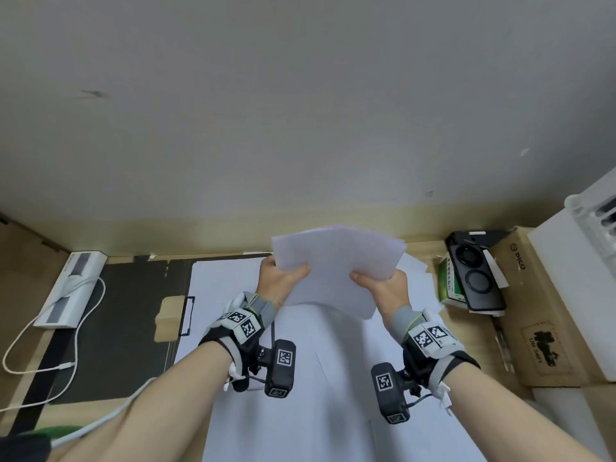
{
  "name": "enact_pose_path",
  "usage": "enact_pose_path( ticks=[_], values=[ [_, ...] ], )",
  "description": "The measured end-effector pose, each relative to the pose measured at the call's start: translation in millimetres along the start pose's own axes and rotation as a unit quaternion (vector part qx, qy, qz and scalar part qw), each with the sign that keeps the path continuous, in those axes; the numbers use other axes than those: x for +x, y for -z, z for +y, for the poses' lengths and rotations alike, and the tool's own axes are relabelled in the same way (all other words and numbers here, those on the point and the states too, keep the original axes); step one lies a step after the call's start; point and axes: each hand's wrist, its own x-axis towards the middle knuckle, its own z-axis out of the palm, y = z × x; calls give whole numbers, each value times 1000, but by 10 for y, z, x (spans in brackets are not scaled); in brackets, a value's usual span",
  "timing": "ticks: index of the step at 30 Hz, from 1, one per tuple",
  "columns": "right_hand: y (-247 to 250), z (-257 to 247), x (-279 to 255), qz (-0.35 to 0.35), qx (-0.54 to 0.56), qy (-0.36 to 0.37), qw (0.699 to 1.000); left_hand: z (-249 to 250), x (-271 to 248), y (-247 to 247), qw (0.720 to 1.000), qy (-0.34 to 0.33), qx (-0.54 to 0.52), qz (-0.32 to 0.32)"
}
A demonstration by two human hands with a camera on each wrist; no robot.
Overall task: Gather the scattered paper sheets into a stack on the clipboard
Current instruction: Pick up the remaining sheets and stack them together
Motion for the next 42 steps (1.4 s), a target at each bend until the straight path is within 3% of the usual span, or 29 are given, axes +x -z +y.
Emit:
enact_pose_path(
  ticks=[5,13,18,21,24,26,27,29,32,38,42],
  values=[
    [22,209,-51,-17,-40,-35,998,-227,3,98,995,48,72,-43],
    [-127,273,58,-4,-47,-49,998,-280,25,189,997,72,15,-10],
    [-423,481,114,-79,-127,-80,985,-304,154,649,995,96,1,4],
    [-714,714,81,-119,-194,-74,971,-529,228,1075,987,140,66,50],
    [-943,935,40,-126,-224,-77,963,-827,374,1582,941,181,262,112],
    [-1074,1100,34,-125,-237,-87,959,-986,447,1917,869,180,435,154],
    [-1120,1155,17,-126,-247,-88,957,-1060,459,2048,836,187,491,160],
    [-1227,1248,11,-135,-263,-86,951,-1106,454,2199,798,230,544,122],
    [-1406,1332,45,-133,-277,-100,946,-1154,489,2294,771,237,587,64],
    [-1726,1379,78,-147,-292,-91,941,-1171,616,2263,725,184,664,25],
    [-1949,1438,61,-161,-297,-85,937,-1203,664,2290,723,173,669,18]
  ],
)
